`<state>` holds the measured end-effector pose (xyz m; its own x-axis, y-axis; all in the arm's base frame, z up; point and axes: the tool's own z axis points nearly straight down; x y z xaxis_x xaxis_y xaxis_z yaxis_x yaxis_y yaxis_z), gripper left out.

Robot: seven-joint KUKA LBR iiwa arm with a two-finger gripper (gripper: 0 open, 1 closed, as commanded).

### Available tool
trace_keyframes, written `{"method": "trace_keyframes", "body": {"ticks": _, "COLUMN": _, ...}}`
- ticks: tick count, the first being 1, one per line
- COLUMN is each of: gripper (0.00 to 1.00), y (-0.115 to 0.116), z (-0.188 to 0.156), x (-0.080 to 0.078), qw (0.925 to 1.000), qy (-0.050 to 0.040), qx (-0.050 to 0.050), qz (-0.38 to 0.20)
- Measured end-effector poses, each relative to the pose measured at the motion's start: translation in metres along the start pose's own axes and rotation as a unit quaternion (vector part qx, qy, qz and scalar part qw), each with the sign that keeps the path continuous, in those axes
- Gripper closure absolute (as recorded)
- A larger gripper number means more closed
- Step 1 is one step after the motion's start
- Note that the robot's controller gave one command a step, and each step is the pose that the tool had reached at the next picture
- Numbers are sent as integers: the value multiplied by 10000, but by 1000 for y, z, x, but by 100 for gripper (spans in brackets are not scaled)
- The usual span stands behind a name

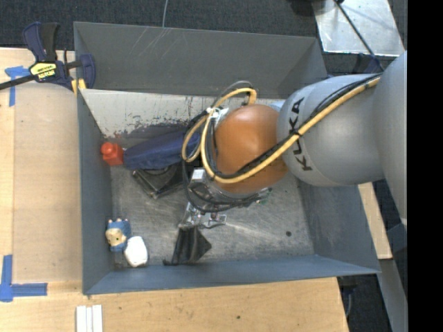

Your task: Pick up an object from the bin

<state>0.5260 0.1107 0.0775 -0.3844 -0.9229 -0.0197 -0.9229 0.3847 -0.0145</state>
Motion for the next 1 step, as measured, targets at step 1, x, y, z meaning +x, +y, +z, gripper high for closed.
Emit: {"method": "trace_keyframes", "body": {"ticks": 1, "gripper": 100, "y": -12, "z": -100, "x": 2, "qw": 9998, "qy": 65, "qx": -28, "qz": -201}}
